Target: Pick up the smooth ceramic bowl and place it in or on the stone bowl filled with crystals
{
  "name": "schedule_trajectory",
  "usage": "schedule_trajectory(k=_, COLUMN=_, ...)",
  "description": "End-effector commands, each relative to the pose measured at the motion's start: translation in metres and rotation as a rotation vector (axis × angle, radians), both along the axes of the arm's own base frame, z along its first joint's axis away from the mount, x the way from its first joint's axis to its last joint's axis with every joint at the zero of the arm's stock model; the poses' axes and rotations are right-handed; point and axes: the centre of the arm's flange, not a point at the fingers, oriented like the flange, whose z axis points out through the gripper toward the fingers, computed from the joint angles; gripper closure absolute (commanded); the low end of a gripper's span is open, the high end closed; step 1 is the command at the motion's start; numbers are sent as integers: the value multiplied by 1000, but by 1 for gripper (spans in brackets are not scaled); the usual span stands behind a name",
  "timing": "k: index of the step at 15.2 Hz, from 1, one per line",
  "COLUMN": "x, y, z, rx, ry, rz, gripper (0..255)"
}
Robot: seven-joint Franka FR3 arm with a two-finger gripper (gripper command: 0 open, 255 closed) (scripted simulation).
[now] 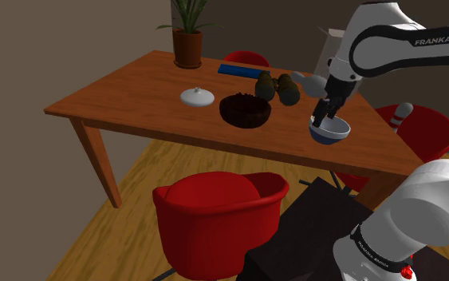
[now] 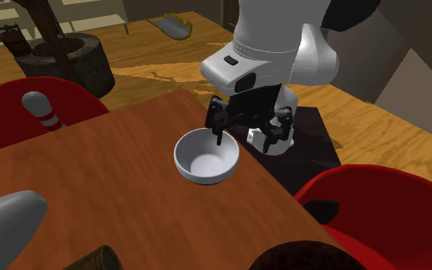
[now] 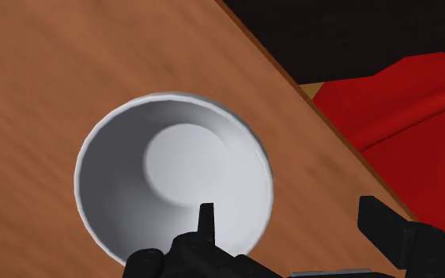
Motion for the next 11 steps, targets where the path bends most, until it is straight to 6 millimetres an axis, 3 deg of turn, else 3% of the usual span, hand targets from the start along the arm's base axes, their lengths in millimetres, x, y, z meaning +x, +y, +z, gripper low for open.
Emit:
schedule_trajectory(k=1, x=0, y=-4, z=-11, rx=-3, ry=0, rz=1, gripper=0)
schedule_trajectory(k=6, x=0, y=-6, z=-36, rx=-3, ry=0, rz=1, gripper=0)
schedule_trajectory(k=11, x=0, y=-6, z=-36, rx=-3, ry=0, rz=1, gripper=0)
